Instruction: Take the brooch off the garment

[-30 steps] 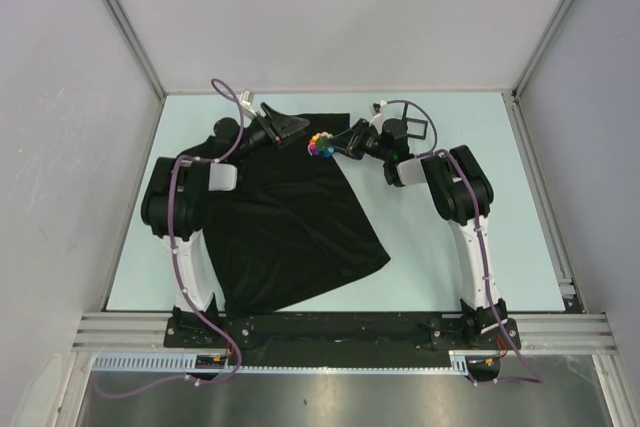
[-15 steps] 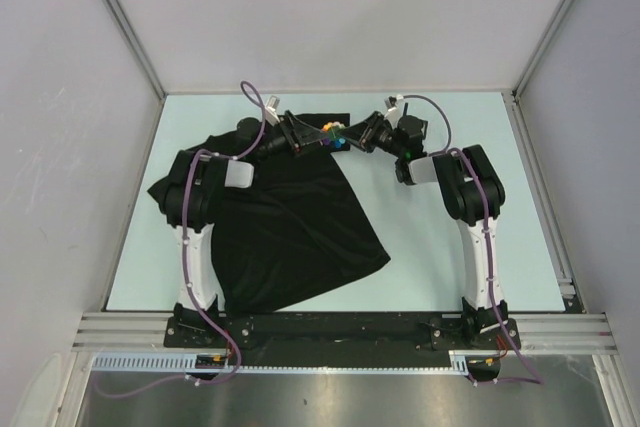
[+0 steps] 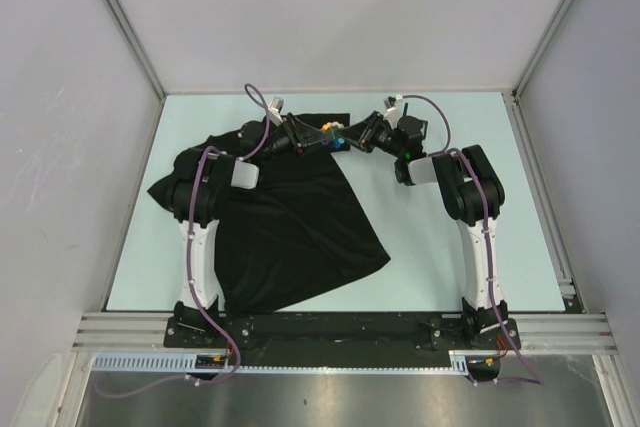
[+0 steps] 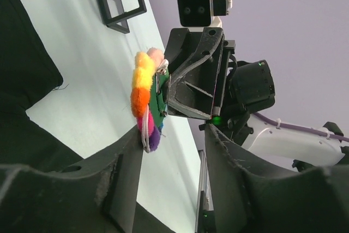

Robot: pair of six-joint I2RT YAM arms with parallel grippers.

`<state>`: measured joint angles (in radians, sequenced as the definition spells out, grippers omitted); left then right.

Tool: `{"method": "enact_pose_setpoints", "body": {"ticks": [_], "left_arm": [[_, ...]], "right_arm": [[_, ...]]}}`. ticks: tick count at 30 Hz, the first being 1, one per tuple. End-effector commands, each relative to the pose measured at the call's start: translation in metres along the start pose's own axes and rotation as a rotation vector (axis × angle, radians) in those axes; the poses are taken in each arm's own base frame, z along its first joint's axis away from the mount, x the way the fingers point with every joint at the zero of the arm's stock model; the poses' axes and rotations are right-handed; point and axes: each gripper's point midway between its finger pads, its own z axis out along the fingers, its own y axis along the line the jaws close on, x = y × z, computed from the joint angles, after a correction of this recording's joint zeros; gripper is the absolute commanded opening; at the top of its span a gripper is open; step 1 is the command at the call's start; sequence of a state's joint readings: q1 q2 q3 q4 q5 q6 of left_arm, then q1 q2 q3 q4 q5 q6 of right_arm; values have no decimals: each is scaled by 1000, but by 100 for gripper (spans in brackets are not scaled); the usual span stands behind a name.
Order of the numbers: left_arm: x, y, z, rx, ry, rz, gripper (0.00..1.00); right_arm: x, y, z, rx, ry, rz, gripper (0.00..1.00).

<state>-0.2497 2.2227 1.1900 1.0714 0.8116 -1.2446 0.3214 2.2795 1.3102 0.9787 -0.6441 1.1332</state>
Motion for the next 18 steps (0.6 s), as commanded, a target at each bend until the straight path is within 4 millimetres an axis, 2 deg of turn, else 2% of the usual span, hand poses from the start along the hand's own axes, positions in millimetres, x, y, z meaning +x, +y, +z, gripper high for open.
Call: {"method": "enact_pose_setpoints", "body": {"ticks": [1,18], "left_arm": [[-10,-20,7,63,-27,60,51],[-13,-8,10,18,-69,29,36]], "right_arm": [[-8,40,2,-84,-22,-69,0],[6,41,11,-68,-1,-92,0]]}}
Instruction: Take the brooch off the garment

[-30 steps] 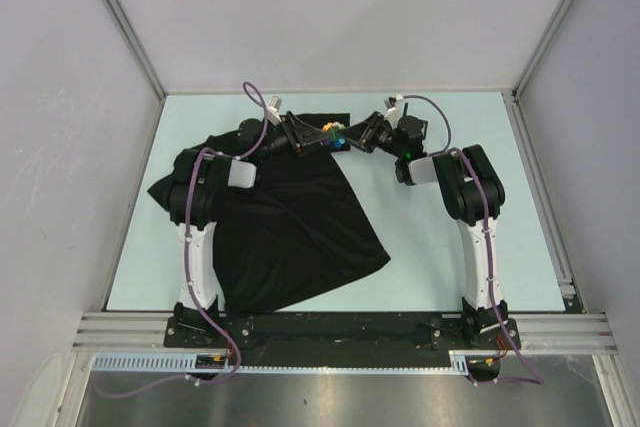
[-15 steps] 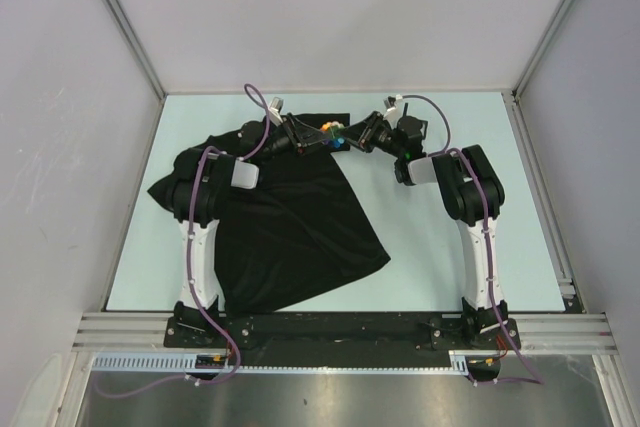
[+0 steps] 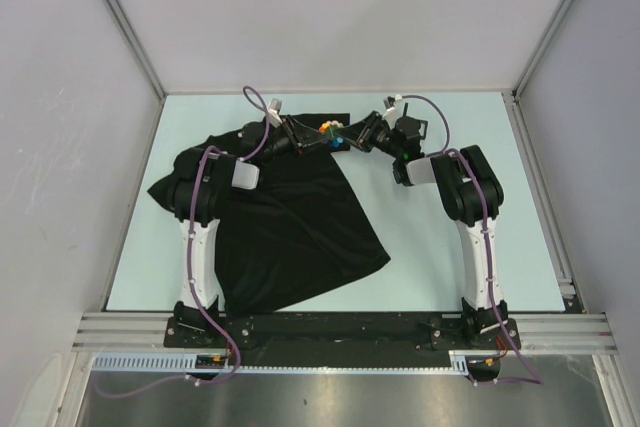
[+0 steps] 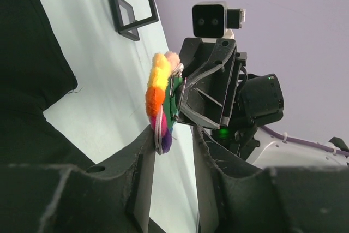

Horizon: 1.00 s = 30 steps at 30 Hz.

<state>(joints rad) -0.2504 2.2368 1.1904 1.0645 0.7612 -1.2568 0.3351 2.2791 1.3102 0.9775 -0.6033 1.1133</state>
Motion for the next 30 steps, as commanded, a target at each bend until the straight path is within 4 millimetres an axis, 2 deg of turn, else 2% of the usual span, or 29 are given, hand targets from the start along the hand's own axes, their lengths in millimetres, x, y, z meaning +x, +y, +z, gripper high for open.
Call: {"method": "enact_pose_setpoints", "body": {"ticks": [1,3,5,15,18,23,28,30], "left_arm": [[-7,-18,8,46,-29,51,36],[-7,-16,8,40,-28,48,37],[-7,-13,8,24,-30,46,44],[-8,-7,9,-12,-40,46,38],[-7,-8,10,-14,-40,46,47],[-6,-3,10,-34,-32,46,52],[-7,-8,7,-7,-39,41,47],[-8,-11,4,11,-42,45,50]], "right_arm": [[7,41,7,-80,27,-72,0],[8,42,7,-79,28,-75,0],[9,40,8,-69,29,-82,0],[12,41,9,-61,34,-98,0],[13,44,11,-67,40,-101,0],[13,45,10,-79,41,-92,0],[11,43,9,-77,37,-83,0],[8,42,7,-75,33,-82,0]]}}
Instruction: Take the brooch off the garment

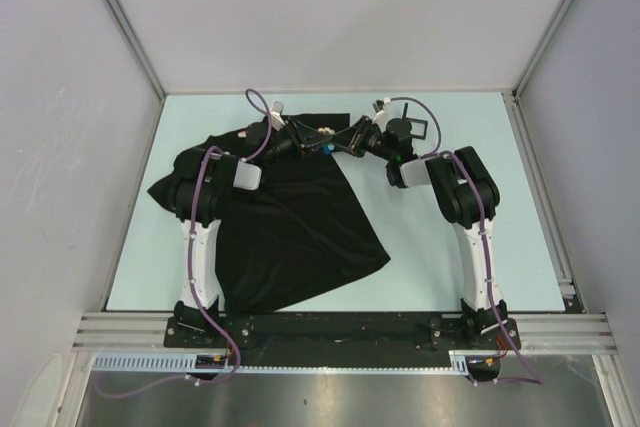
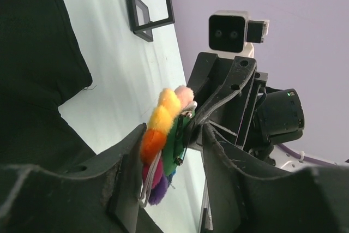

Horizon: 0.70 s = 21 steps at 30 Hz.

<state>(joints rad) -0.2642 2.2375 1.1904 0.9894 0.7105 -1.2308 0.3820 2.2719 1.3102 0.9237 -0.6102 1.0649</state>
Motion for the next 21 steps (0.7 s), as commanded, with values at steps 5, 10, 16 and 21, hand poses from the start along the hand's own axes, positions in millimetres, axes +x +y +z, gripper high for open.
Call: {"method": "enact_pose_setpoints", "body": {"ticks": [5,10,16,21], "left_arm": [[-11,-36,-8,135,-26,54,60],[-11,-37,-9,171,-24,12,46],[-10,-37,-11,209,-26,-2,40],[-11,-40,-12,209,-30,11,45]], "right_arm": [[-26,34,-7,-83,-43,-44,0],[-30,33,-10,-101,-58,-22,0],[-29,28,-11,-110,-58,3,0],[-30,26,-11,-100,-57,3,0]]}}
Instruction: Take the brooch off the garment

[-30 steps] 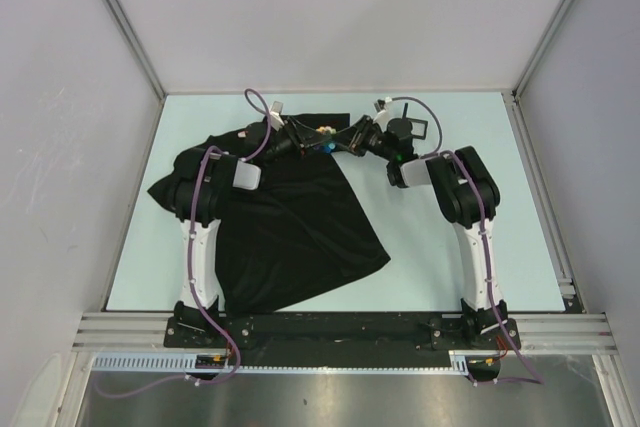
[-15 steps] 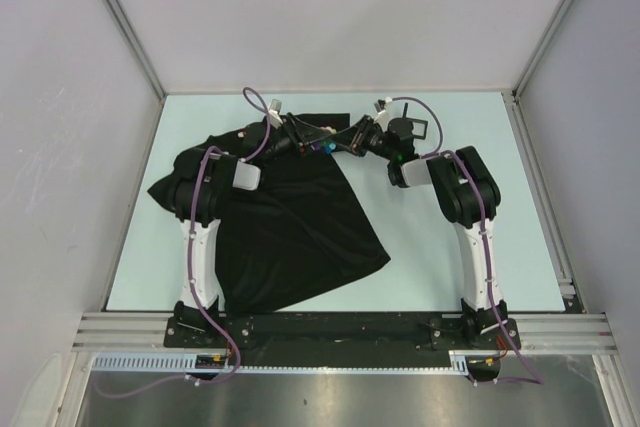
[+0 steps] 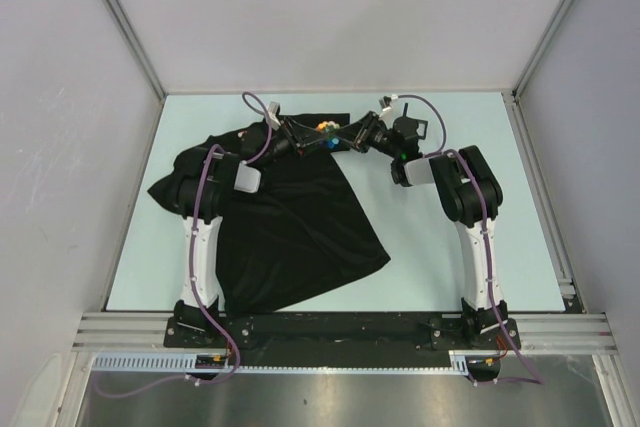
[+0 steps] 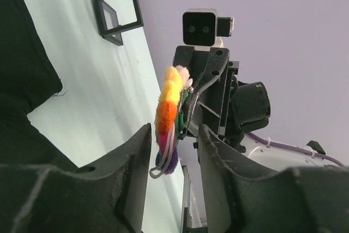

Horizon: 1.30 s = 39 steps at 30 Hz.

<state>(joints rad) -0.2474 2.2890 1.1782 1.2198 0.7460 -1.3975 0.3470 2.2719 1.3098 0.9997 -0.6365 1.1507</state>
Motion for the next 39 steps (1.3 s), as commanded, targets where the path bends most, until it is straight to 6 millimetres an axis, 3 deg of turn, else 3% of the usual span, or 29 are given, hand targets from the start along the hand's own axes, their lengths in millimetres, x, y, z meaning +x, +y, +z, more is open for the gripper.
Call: {"method": "enact_pose_setpoints", "body": {"ticks": [1,5,11,39], "left_arm": [[-5,-25,-3,84,-10,65,49],[-5,-26,-4,86,-12,66,52],[-8,-25,-6,83,-24,66,44],[-13,-21,-7,48,-47,67,36]], "right_arm": [[-11,16,-2,-46,-25,-38,0],[-10,13,-2,-37,-25,-38,0],[-10,13,-2,-36,-21,-39,0],[3,18,6,-24,8,-85,0]]}}
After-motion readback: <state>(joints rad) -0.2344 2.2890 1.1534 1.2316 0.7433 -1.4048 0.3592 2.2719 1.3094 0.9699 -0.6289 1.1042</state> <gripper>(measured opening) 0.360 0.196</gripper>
